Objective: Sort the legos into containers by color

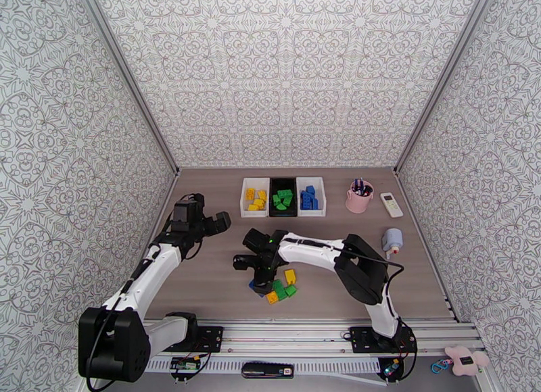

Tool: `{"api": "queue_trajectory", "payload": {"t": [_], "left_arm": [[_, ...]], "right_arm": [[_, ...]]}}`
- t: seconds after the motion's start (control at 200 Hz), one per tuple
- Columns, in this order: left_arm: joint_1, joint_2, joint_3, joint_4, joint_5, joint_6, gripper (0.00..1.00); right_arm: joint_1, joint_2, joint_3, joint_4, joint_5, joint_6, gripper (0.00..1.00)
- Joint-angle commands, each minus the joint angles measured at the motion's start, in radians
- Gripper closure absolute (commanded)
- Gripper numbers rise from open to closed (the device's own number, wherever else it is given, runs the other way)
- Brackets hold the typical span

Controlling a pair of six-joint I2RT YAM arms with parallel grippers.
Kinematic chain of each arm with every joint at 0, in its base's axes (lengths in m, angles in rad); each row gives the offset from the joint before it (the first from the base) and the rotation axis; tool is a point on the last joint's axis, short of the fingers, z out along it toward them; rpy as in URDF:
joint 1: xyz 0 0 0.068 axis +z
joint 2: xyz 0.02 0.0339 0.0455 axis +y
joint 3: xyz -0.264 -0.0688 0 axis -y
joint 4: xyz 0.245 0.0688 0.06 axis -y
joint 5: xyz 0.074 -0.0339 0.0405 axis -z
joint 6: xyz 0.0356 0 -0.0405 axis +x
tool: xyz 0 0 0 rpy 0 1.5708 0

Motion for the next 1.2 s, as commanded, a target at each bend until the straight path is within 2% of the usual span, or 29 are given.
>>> {"api": "queue_trajectory", "payload": {"t": [0.0,0.35,0.565,0.935,1.11,1.195], "left_arm": [[0.011,-0.001,0.035,-0.019,0.015,0.005,0.00],[0.008,-0.011,0.037,-0.018,0.016,0.006,0.00],[0.005,-0.006,0.036,-0.014,0.010,0.005,0.00],[-0.012,0.021,0.056,-0.016,-0.002,0.016,0.00],[-0.020,0.028,0.060,-0.018,-0.003,0.024,0.01],[-0.023,0.031,0.062,-0.018,-0.007,0.028,0.00]], "right_arm": [[-0.043,0.019,0.015,0.011,0.044,0.052,0.16],[-0.172,-0.026,-0.006,0.059,0.120,0.113,0.22],[-0.147,-0.106,-0.058,0.108,-0.026,0.088,0.17],[-0.122,0.038,0.043,0.084,0.061,0.240,0.20],[-0.123,0.055,0.040,0.094,0.085,0.260,0.24],[-0.123,0.050,0.033,0.100,0.095,0.265,0.31]]}}
